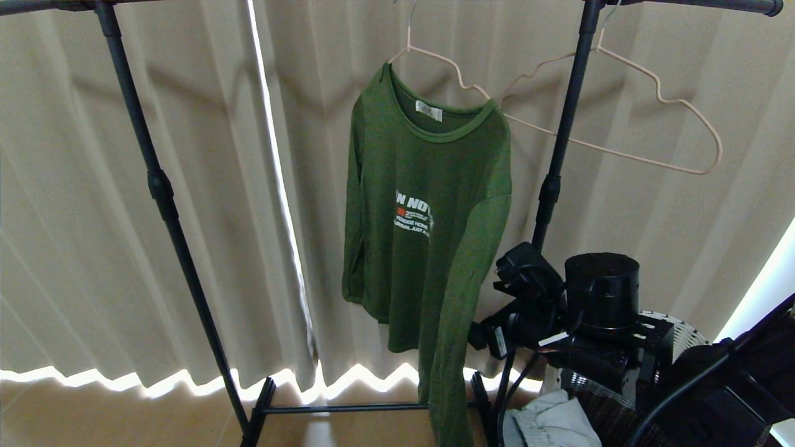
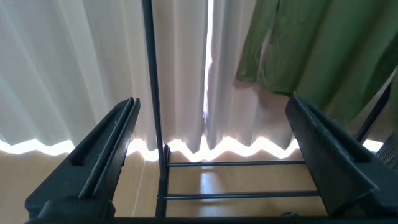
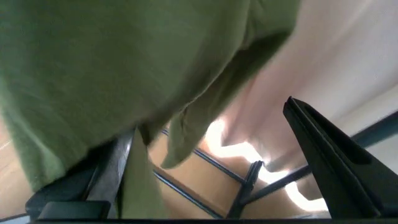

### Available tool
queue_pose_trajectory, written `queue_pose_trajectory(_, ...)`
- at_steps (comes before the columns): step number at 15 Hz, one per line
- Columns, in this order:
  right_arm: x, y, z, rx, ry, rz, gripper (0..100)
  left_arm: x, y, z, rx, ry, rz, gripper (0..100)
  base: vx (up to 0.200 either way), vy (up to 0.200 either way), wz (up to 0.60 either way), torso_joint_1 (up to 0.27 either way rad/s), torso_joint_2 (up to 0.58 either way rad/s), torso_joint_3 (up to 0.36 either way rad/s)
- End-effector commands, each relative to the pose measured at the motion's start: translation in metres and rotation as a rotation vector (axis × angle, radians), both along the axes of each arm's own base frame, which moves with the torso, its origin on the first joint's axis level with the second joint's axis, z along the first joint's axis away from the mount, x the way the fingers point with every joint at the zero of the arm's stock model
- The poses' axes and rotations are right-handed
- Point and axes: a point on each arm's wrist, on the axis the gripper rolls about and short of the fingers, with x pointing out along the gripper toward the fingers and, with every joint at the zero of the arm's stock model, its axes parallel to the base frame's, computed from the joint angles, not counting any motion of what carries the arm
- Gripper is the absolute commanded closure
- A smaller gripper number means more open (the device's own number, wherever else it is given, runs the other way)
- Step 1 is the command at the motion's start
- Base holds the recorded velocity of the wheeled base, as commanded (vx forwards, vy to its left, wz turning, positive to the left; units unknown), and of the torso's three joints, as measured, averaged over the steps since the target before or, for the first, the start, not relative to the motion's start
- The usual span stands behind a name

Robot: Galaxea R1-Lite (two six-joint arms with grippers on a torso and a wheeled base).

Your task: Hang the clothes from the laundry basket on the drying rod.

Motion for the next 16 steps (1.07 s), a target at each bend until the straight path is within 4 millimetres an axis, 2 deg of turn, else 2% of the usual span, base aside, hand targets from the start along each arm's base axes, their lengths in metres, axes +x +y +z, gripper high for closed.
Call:
queue_pose_trajectory(1, -0.007, -0.005, -0.009, -0.038, 0.035, -0.003, 0, 0.0, 0.0, 0.0, 0.0, -0.001, 0.001, 0, 0.0, 0.0, 0.0, 0.0, 0.0, 0.0)
queue_pose_trajectory(4, -0.021, -0.017, -0.028, -0.154, 0.126, 0.001, 0, 0.0, 0.0, 0.0, 0.0, 0.001, 0.001, 0, 0.0, 0.0, 0.0, 0.0, 0.0, 0.0)
queue_pose_trajectory(5, -0.028, -0.024, -0.038, -0.242, 0.208, -0.029, 0, 0.0, 0.0, 0.0, 0.0, -0.001, 0.001, 0, 0.0, 0.0, 0.0, 0.0, 0.0, 0.0)
queue_pose_trajectory(9, -0.034, -0.035, -0.053, -0.399, 0.394, -0.065, 0, 0.0, 0.0, 0.0, 0.0, 0.001, 0.001, 0, 0.0, 0.0, 0.0, 0.0, 0.0, 0.0)
queue_pose_trajectory(11, -0.032, -0.033, -0.055, -0.448, 0.459, -0.057, 0, 0.0, 0.0, 0.0, 0.0, -0.001, 0.001, 0, 0.0, 0.0, 0.0, 0.0, 0.0, 0.0)
queue_pose_trajectory(16, -0.02, -0.027, -0.081, -0.567, 0.577, -0.072, 0, 0.0, 0.0, 0.0, 0.0, -0.001, 0.001, 0, 0.0, 0.0, 0.0, 0.0, 0.0, 0.0)
